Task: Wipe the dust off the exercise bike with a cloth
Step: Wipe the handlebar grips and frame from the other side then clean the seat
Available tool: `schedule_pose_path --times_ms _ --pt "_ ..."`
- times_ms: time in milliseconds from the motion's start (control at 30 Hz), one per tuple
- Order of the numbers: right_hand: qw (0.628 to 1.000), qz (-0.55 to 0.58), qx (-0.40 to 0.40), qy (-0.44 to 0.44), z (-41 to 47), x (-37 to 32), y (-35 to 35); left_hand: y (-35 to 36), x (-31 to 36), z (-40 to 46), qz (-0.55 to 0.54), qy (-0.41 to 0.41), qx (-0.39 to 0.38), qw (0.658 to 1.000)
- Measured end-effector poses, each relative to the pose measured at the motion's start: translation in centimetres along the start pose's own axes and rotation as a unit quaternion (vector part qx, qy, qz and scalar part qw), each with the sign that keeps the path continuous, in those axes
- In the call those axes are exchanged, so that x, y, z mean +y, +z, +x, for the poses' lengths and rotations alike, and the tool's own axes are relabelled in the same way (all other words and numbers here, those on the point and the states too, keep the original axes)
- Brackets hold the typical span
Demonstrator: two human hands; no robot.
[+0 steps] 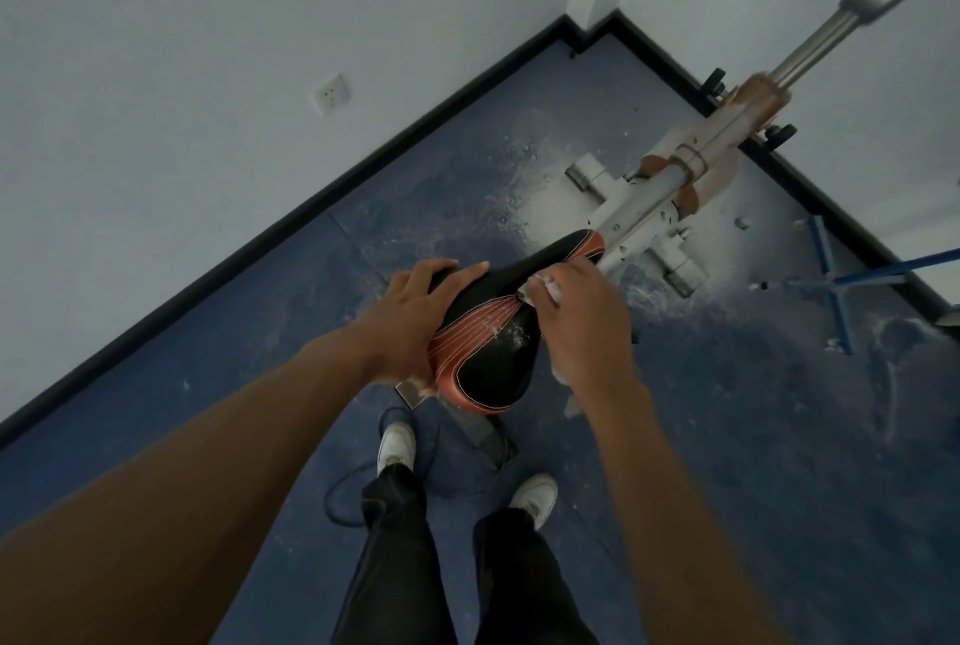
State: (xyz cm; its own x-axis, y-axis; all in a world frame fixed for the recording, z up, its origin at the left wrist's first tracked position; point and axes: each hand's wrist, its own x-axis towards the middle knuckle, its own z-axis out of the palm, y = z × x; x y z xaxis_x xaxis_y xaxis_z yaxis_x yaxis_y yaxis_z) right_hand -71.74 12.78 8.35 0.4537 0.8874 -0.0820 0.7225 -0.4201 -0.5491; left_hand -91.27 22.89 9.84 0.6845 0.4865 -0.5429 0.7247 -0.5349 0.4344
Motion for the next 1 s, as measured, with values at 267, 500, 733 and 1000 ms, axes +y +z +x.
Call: schedule_pose_path --times_ms 267,500,733,1000 --pt "0.996 0.031 -0.081 -0.034 -0.5 0.9 -0.8 0.2 -0.2 0.1 -0.001 0.005 0.006 1.0" --pt "0.988 0.053 -0.123 -0.072 -1.1 1.3 -0.3 0.1 -0.2 0.1 -0.009 0.006 0.005 1.0" --pt "0.974 0.223 0.008 0.05 -2.6 1.0 0.1 0.2 -0.3 0.1 -0.013 0.007 0.002 1.0" --pt "0.947 0.308 0.076 0.037 -6.9 1.8 2.6 0.2 -0.3 0.1 -0.009 0.009 0.005 1.0"
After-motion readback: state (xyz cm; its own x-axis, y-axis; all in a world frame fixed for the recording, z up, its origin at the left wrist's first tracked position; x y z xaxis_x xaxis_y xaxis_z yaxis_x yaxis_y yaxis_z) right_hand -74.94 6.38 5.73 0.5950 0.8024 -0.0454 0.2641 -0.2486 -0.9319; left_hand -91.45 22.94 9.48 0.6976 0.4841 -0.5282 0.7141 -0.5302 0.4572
